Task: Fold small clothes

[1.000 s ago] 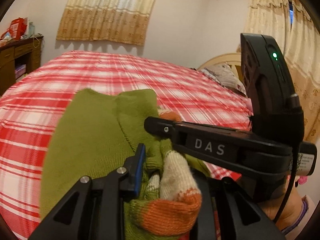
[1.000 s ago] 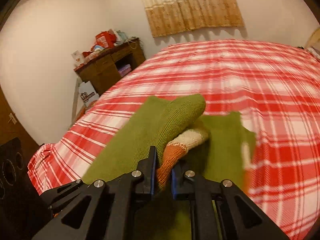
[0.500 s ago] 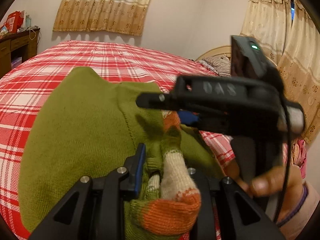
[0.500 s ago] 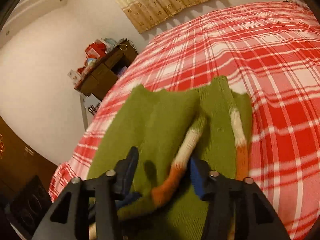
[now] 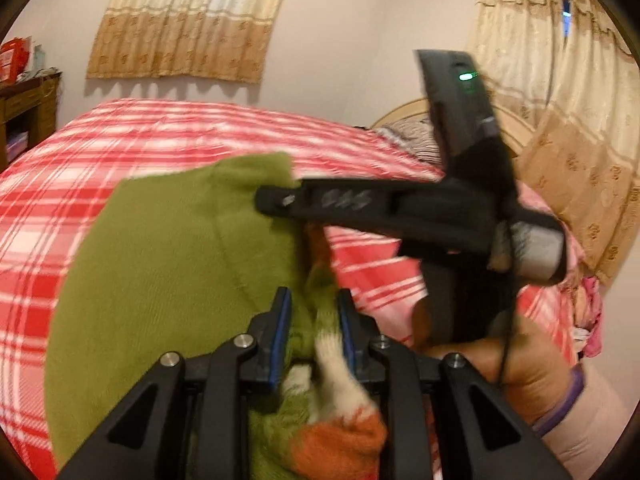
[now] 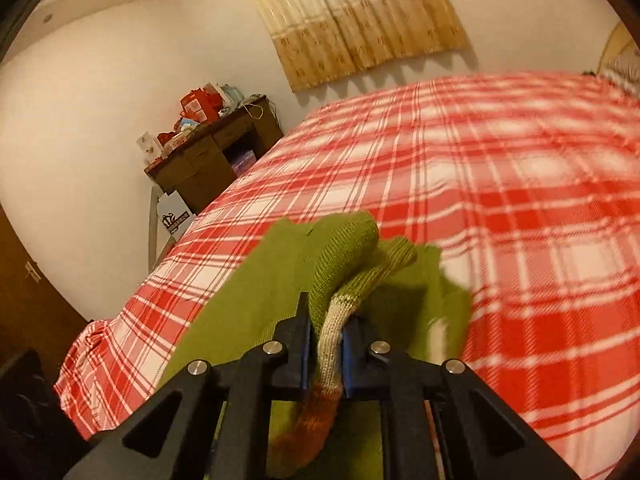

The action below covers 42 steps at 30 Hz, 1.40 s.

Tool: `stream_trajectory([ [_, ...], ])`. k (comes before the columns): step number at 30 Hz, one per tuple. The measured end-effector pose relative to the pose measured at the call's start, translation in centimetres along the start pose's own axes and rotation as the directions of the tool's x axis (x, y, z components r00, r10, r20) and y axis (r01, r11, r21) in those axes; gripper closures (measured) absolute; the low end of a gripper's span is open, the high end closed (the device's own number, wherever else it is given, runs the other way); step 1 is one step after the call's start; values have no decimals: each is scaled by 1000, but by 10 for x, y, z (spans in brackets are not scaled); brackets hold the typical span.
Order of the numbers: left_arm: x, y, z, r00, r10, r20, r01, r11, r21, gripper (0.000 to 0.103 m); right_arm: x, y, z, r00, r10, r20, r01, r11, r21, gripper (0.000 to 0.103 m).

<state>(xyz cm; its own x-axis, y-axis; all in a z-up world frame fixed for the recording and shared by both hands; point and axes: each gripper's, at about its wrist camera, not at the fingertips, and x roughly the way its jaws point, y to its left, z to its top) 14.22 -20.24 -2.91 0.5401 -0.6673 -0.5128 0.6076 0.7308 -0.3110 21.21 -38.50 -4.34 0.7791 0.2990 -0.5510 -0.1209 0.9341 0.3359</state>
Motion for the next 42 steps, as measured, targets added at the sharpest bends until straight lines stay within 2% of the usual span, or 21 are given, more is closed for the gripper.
stream_trajectory([
  [1, 8, -9, 3, 999, -34, -13, 34, 999, 3, 94, -1, -3, 2, 1000, -8, 1, 8, 1000, -10, 91],
  [2, 14, -12, 3, 999, -44, -28, 44, 999, 5, 97, -2, -6, 2, 1000, -12, 0, 12, 1000, -17, 91],
  [4, 32, -21, -1, 998, -8, -58, 10, 1000, 27, 97, 3, -14, -1, 999, -24, -24, 23, 999, -39, 91],
  [7, 52, -16, -16, 992, 5, -124, -5, 1000, -2, 97, 13, -26, -14, 990, -121, -73, 115, 991, -75, 91],
  [10, 41, -18, -23, 992, -16, -125, 20, 999, 30, 97, 19, -49, -30, 987, -124, -101, 123, 992, -14, 92],
  [14, 14, -25, -28, 990, -35, -139, 52, 991, 119, 96, 22, -52, -30, 987, -124, -101, 124, 992, -3, 91],
  [16, -2, -20, -31, 990, -26, -137, 46, 988, 144, 90, 23, -52, -31, 985, -132, -107, 132, 991, -7, 87],
  [17, -11, -16, -34, 991, -28, -133, 47, 989, 143, 82, 22, -53, -30, 985, -134, -110, 134, 991, -4, 83],
  [18, -19, -11, -36, 991, -33, -133, 50, 990, 130, 73, 20, -53, -30, 985, -131, -110, 133, 991, 9, 74],
  [19, -27, -3, -36, 990, -38, -135, 53, 993, 108, 69, 14, -54, -30, 985, -138, -106, 142, 989, 28, 64],
  [20, -35, 7, -35, 991, -44, -130, 56, 995, 87, 64, 2, -57, -30, 983, -159, -86, 165, 985, 58, 62],
  [22, -50, 21, -34, 994, -29, -104, 36, 997, 69, 59, -22, -59, -32, 986, -167, -28, 169, 981, 95, 61],
  [25, -71, 52, -28, 999, 16, -44, -15, 999, 31, 52, -57, -57, -41, 985, -175, 2, 173, 977, 128, 61],
  [29, -97, 93, -28, 994, 101, 28, -99, 992, -73, 42, -104, -40, -71, 993, -114, 34, 107, 980, 166, 61],
  [31, -96, 111, -30, 986, 167, 15, -164, 979, -118, 41, -117, -24, -89, 996, -77, 49, 68, 982, 174, 60],
  [35, -79, 128, -37, 967, 251, -49, -256, 953, -160, 41, -110, 4, -105, 1000, 14, 27, -19, 985, 171, 60],
  [39, -75, 132, -50, 959, 270, -83, -280, 947, -160, 41, -81, 28, -113, 999, -1, -47, 4, 997, 78, 60],
  [41, -75, 133, -56, 959, 268, -92, -281, 945, -167, 41, -60, 33, -120, 993, 10, -119, -4, 999, 52, 60],
  [42, -79, 133, -58, 959, 266, -96, -279, 946, -166, 40, -52, 35, -123, 990, -11, -143, 17, 999, 39, 60],
])
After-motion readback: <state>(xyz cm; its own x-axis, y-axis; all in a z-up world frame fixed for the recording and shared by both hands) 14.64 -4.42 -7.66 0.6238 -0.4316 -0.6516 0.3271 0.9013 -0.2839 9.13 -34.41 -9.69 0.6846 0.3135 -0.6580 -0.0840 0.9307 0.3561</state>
